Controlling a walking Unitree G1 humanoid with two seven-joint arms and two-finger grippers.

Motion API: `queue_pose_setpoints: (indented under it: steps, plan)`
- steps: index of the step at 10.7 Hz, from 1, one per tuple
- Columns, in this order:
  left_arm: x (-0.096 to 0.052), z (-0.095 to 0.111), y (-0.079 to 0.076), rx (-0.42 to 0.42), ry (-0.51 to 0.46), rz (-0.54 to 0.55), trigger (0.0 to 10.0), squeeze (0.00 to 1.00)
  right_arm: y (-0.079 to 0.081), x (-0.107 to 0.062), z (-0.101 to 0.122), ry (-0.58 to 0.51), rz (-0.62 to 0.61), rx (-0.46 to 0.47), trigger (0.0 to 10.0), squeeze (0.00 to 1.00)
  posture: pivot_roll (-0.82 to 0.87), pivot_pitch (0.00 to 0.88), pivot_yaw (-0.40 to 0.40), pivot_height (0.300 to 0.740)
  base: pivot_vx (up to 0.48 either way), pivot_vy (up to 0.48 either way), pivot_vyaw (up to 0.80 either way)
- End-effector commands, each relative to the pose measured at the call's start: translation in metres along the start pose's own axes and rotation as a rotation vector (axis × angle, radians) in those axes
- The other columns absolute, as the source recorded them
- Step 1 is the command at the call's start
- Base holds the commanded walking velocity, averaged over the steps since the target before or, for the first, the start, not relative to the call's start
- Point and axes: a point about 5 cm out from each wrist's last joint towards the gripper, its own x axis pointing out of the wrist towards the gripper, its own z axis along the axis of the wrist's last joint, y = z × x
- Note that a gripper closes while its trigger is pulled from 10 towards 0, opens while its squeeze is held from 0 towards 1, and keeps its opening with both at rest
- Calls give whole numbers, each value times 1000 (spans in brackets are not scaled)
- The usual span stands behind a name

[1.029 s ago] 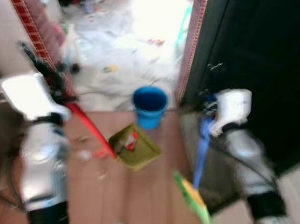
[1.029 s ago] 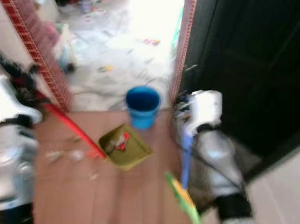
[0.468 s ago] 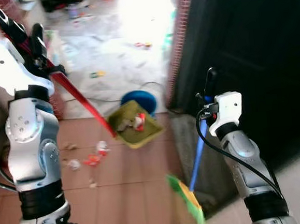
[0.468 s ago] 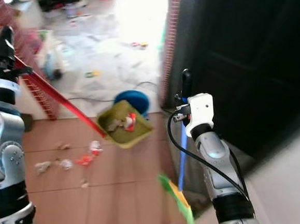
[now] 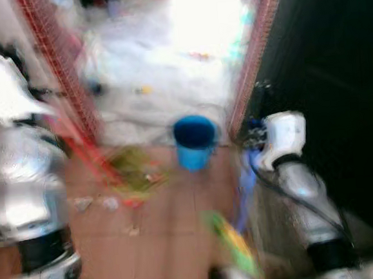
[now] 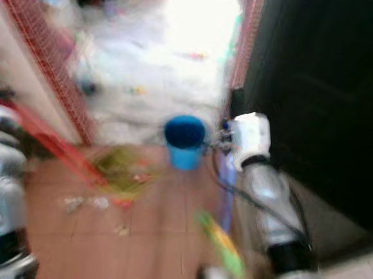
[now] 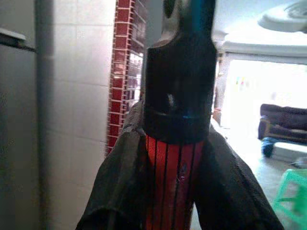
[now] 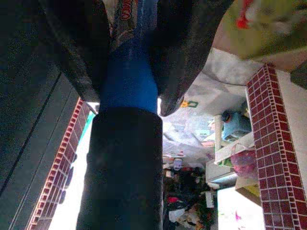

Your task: Sweep floor

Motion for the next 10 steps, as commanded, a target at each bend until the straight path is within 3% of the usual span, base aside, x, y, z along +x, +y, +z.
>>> queue_pose_setpoints:
  steps: [1,10]
  plan:
    - [4,22,1,-9,-112,2,10000,0,4,4,9,-36,21,-20,10000,0,-61,37,-32,740,435,0,0]
    - [5,19,-4,-28,-123,-8,10000,0,6,4,7,-36,27,-18,10000,0,-57,38,-29,740,466,0,0]
